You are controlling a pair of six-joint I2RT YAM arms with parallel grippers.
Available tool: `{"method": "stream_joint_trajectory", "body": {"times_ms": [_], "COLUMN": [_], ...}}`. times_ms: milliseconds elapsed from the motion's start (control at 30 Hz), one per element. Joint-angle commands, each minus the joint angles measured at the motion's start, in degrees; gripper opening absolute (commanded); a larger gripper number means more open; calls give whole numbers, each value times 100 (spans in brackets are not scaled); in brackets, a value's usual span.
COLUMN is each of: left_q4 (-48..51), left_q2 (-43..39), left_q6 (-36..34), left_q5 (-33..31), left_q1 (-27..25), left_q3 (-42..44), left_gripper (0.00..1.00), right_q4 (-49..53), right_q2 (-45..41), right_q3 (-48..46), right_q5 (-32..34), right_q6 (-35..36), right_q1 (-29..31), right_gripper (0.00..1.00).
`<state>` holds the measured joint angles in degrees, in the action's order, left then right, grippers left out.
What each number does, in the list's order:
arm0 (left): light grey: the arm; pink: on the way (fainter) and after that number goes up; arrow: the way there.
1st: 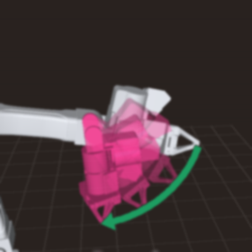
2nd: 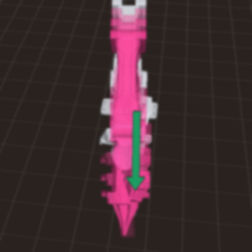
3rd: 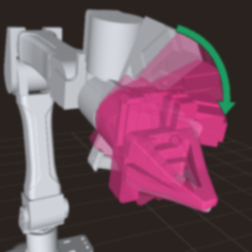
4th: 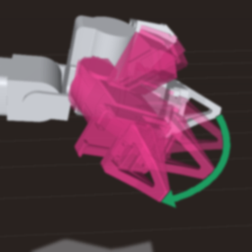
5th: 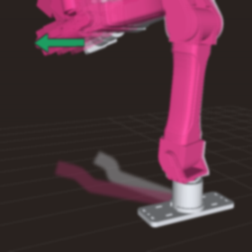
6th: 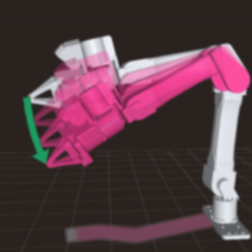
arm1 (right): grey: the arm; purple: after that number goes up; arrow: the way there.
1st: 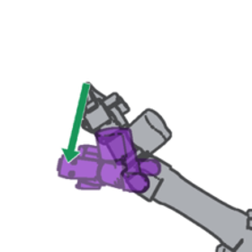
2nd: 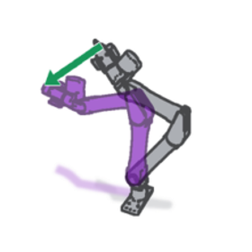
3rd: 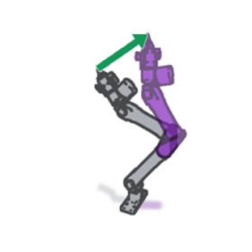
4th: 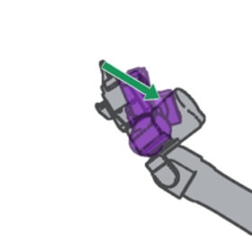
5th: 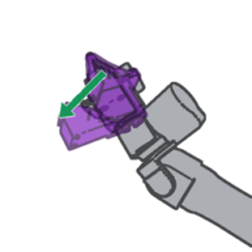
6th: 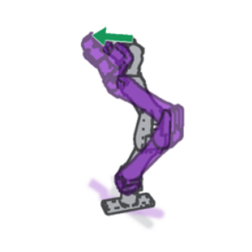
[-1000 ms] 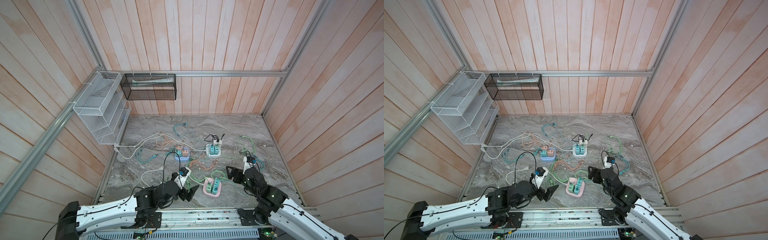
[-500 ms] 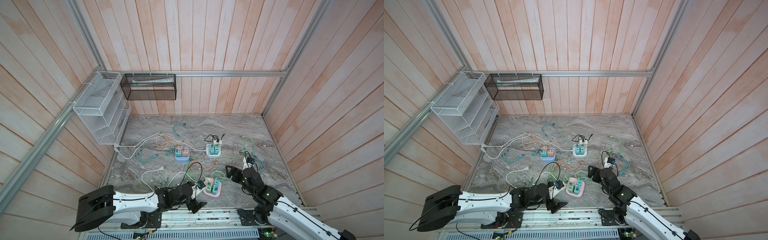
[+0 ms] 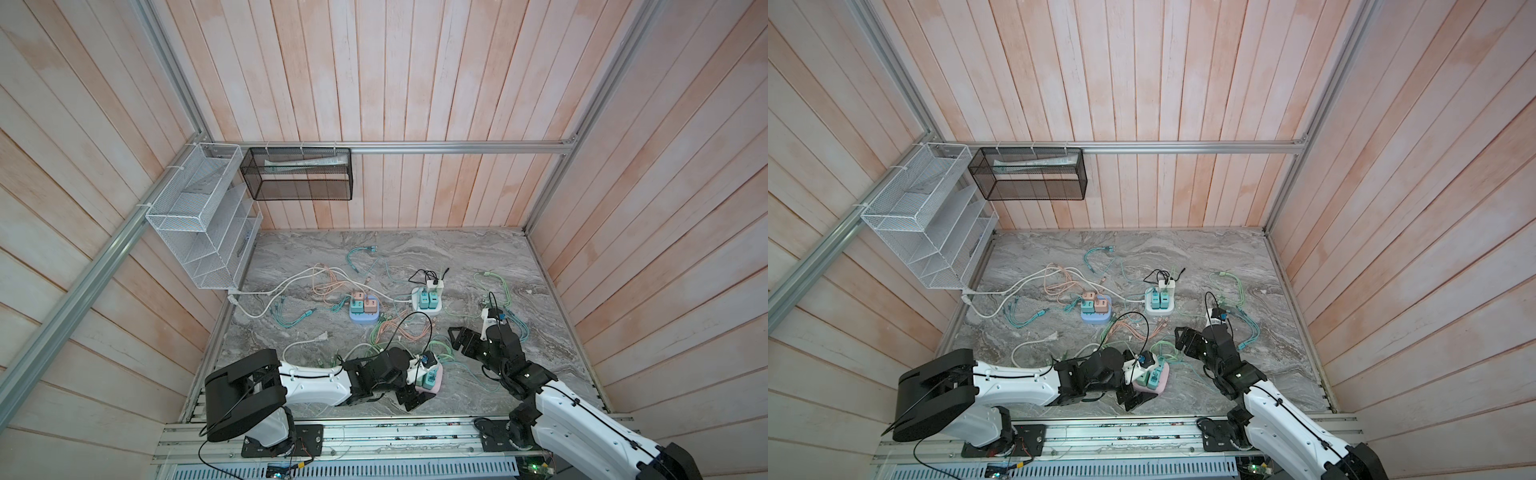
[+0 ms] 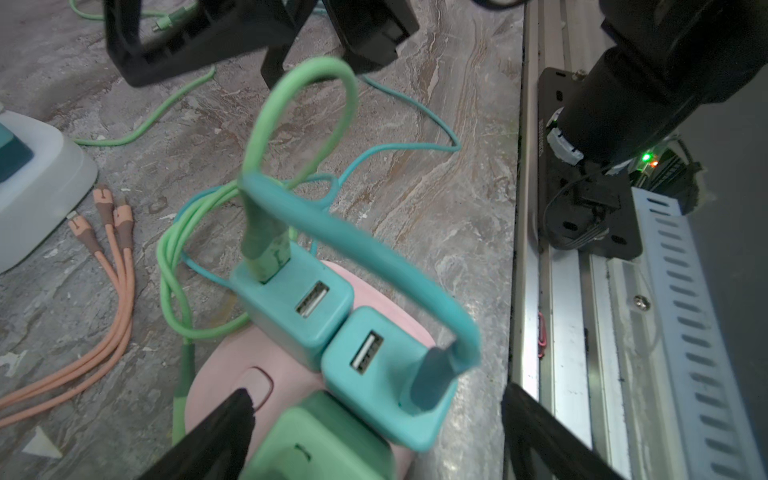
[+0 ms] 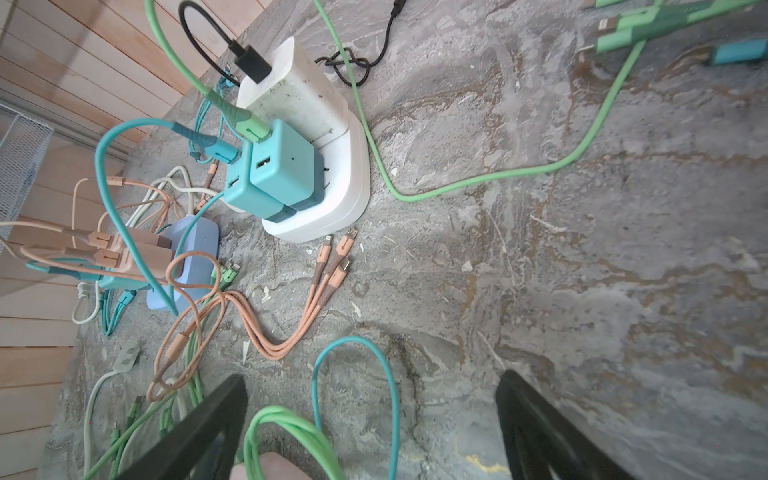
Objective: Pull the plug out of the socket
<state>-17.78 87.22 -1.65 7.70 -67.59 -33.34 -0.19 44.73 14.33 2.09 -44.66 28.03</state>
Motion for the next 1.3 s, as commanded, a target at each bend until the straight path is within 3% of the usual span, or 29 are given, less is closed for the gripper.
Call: {"method": "stream_joint_trajectory", "body": {"times_ms": [0, 400, 633, 967, 1100, 1267], "left_q4": [-65, -90, -11, 643, 1026, 1202], "left_q2": [260, 971, 1309, 2033, 2293, 2344], "left_q6": [-226, -249, 214, 1007, 1303, 1461], "left_q5": [105, -121, -1039, -1266, -1115, -818], "left_q1": [70, 253, 412, 867, 982, 1002], "left_q3": [-137, -642, -1090, -2325, -2781, -3047], "left_gripper": [94, 74, 59, 59, 61, 67], "right_q4": [-100, 156, 294, 749, 797, 605], "right_q2": [-58, -272, -351, -532, -582, -580], "right_q3": [193, 246, 320, 629, 614, 308], "right_q5": [-399, -674, -691, -722, -1105, -1743], "right_q6": [253, 564, 686, 1123, 1159, 944], "right_q1": [-358, -832, -1001, -1481, -1661, -1585], "right_gripper": [91, 92, 92, 94, 94, 83]}}
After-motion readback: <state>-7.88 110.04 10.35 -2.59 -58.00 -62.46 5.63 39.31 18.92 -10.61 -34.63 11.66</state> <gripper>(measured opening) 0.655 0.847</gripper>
